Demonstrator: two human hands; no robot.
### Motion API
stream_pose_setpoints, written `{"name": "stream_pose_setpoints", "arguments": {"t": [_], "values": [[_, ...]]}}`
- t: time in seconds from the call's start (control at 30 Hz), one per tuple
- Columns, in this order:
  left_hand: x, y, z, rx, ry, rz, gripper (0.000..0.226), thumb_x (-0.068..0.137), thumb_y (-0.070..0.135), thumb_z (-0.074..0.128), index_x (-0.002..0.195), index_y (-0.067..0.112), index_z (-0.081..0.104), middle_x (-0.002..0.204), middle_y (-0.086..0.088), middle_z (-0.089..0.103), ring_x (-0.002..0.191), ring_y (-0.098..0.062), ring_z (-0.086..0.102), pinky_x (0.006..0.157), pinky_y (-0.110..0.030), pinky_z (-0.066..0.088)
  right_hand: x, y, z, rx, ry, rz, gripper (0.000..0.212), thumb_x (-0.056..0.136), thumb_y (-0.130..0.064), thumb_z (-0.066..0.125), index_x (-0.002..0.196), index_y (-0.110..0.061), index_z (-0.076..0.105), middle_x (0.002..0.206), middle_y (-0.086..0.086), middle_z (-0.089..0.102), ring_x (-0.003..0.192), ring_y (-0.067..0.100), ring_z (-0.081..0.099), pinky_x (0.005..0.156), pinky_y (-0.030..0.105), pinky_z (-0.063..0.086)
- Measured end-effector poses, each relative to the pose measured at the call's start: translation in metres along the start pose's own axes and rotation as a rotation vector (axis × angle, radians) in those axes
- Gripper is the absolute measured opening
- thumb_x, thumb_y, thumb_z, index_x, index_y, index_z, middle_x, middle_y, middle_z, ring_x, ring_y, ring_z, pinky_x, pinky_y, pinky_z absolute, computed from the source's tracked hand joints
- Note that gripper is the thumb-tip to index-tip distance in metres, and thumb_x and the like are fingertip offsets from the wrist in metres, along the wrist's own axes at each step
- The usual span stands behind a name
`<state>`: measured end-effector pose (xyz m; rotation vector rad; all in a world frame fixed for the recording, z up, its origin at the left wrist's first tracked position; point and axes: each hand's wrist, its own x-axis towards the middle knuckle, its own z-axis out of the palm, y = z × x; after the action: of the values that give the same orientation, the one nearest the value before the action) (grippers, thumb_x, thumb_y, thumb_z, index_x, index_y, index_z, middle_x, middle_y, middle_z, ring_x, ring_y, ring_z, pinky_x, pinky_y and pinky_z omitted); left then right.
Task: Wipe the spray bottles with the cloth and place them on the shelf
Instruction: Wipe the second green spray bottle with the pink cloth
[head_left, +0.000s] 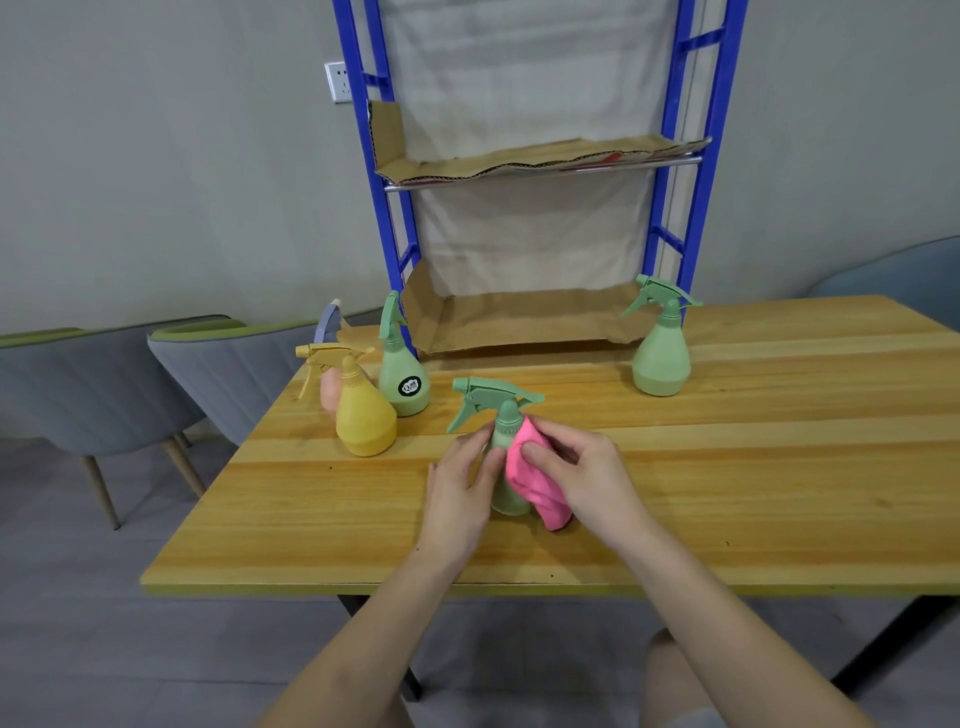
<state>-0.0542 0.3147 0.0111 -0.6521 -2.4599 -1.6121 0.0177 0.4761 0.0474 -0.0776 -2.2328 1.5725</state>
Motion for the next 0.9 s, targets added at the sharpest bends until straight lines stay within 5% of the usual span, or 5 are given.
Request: {"name": "stream_pose_setpoints", "arguments": {"t": [0.17, 0.33, 0.47, 0.73, 0.9], "values": [[-0.002, 0.008, 0.0, -0.008, -0.001, -0.035, 0.047, 0.096, 0.059, 0.051, 0.142, 0.055, 0.046, 0.121, 0.027, 0.047, 0.126, -0.01, 0.051, 0.115, -0.054, 0.041, -0.013, 0.018, -0.01, -0.033, -0.022, 0.067, 0.04, 0.099, -0.017, 0.072, 0.136, -0.032, 0.069, 0.118, -0.024, 0.076, 0.111, -0.003, 0.07, 0.099, 0.03, 0.059], [0.001, 0.007, -0.003, 0.036, 0.012, -0.014, 0.041, 0.105, 0.036, 0.058, 0.147, 0.037, 0.056, 0.121, 0.018, 0.057, 0.12, -0.009, 0.056, 0.109, -0.053, 0.047, -0.009, 0.022, -0.01, -0.086, -0.007, 0.093, 0.042, 0.095, -0.023, 0.077, 0.136, -0.028, 0.07, 0.132, -0.015, 0.072, 0.12, -0.002, 0.066, 0.105, 0.035, 0.057], [0.001, 0.007, -0.008, 0.029, 0.029, -0.004, 0.03, 0.102, 0.03, 0.063, 0.124, 0.048, 0.052, 0.117, 0.021, 0.068, 0.114, 0.0, 0.063, 0.103, -0.05, 0.052, -0.001, 0.008, 0.001, -0.054, 0.024, 0.016, 0.047, 0.095, -0.02, 0.077, 0.139, -0.032, 0.067, 0.138, -0.018, 0.067, 0.127, -0.003, 0.061, 0.108, 0.024, 0.052], [0.004, 0.005, -0.012, 0.04, 0.015, -0.009, 0.016, 0.106, 0.031, 0.057, 0.12, 0.036, 0.061, 0.118, 0.022, 0.071, 0.115, -0.006, 0.066, 0.103, -0.051, 0.052, -0.012, 0.026, 0.001, -0.083, 0.041, 0.075, 0.049, 0.094, -0.018, 0.079, 0.14, -0.027, 0.067, 0.134, -0.013, 0.071, 0.121, 0.0, 0.066, 0.108, 0.036, 0.055], [0.008, 0.016, -0.017, 0.012, -0.014, -0.043, 0.024, 0.103, 0.043, 0.058, 0.121, 0.029, 0.066, 0.125, 0.013, 0.068, 0.115, -0.002, 0.064, 0.101, -0.044, 0.055, -0.012, 0.024, -0.001, -0.122, 0.042, 0.095, 0.048, 0.093, -0.018, 0.08, 0.139, -0.025, 0.067, 0.137, -0.011, 0.069, 0.124, 0.001, 0.063, 0.111, 0.032, 0.052]]}}
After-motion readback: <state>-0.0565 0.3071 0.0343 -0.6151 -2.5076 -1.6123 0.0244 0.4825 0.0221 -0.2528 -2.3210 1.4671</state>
